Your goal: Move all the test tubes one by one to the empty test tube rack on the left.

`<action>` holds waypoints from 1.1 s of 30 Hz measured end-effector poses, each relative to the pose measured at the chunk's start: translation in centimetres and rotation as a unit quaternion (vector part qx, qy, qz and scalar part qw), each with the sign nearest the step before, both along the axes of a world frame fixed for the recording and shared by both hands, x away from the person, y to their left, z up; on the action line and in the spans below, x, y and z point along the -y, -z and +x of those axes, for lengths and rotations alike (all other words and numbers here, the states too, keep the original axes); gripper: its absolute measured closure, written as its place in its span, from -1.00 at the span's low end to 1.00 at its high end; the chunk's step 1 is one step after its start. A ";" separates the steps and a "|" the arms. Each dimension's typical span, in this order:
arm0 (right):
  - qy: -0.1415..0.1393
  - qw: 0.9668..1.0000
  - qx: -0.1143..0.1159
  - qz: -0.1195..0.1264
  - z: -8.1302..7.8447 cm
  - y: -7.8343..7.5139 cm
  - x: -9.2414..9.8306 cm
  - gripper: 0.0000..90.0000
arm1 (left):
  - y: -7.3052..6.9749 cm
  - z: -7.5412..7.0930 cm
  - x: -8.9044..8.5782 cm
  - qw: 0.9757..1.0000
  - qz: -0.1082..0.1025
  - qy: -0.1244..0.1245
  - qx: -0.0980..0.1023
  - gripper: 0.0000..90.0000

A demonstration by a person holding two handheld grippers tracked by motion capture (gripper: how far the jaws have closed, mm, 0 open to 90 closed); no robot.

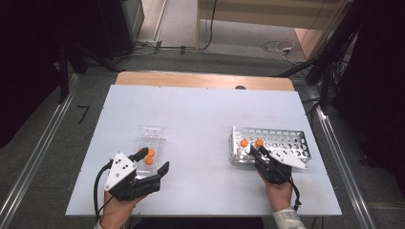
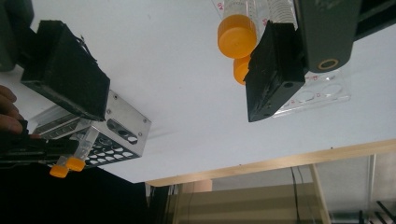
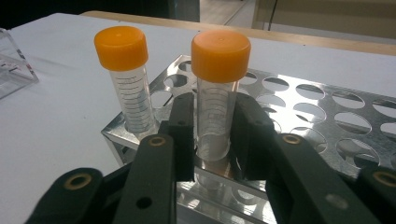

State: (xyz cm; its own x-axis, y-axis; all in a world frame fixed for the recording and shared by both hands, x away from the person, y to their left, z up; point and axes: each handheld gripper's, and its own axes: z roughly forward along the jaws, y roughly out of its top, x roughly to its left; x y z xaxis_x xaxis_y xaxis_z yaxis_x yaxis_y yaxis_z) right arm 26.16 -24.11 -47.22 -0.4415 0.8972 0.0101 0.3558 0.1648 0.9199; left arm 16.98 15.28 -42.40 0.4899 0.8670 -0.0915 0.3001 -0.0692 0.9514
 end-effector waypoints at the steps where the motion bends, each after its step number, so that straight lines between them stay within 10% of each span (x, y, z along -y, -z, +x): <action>1: -0.001 1.000 0.002 0.000 0.0 0.0 0.0 0.57 | 0.0 0.0 0.0 1.000 0.000 0.000 0.000 -0.52; 16: 0.001 0.996 0.070 0.050 -2.2 -3.4 1.0 0.59 | 0.1 0.0 0.1 1.000 0.001 0.006 -0.001 -0.52; 33: -0.041 0.997 0.045 0.041 -5.1 -3.1 0.2 0.60 | 0.3 -0.1 0.8 1.000 -0.001 0.019 0.000 -0.52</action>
State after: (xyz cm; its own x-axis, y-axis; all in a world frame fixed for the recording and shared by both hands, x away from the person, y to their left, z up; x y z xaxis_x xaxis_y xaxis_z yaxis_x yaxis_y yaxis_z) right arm 21.03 -24.35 -44.11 -0.5163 0.8555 0.0389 0.2592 0.1128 0.9592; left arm 16.89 14.46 -42.73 0.5228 0.8474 -0.0930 0.2974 -0.0791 0.9515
